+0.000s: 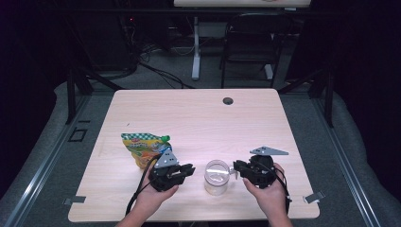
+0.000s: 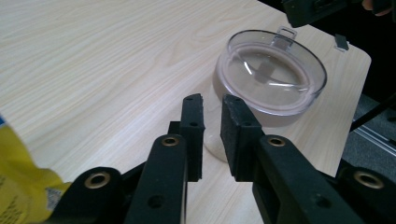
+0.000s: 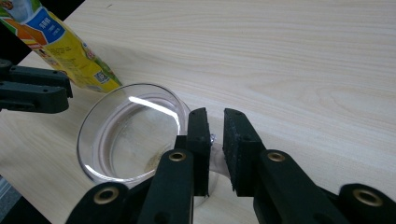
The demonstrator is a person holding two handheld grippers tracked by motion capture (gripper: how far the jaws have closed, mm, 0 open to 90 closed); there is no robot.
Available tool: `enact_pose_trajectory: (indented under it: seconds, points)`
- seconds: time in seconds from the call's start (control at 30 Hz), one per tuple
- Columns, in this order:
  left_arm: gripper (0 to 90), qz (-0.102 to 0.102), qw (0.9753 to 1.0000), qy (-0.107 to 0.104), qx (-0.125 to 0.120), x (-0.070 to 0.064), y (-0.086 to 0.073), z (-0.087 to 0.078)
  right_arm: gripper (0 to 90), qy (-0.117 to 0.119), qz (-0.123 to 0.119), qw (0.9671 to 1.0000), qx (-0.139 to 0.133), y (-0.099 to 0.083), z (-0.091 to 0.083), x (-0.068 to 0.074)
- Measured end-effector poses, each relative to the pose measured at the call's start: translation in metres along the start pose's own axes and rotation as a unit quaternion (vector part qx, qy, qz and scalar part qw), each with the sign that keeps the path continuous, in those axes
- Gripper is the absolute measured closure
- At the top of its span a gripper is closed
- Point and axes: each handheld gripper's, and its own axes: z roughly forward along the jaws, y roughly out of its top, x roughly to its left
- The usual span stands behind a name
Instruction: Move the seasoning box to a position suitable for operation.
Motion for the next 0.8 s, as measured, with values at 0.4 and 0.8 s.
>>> enact_pose_trajectory:
  seconds: [0.4, 0.8]
  points:
    - [87.2, 0.016, 0.9996, -0.016, 0.017, -0.017, -0.006, 0.016, 82.7, 0.004, 0.004, 1.0000, 0.003, -0.003, 0.003, 0.000]
    - [88.1, 0.014, 0.9988, -0.029, 0.038, -0.023, -0.010, 0.028, 83.3, 0.010, 0.006, 0.9999, -0.001, -0.004, 0.003, -0.001]
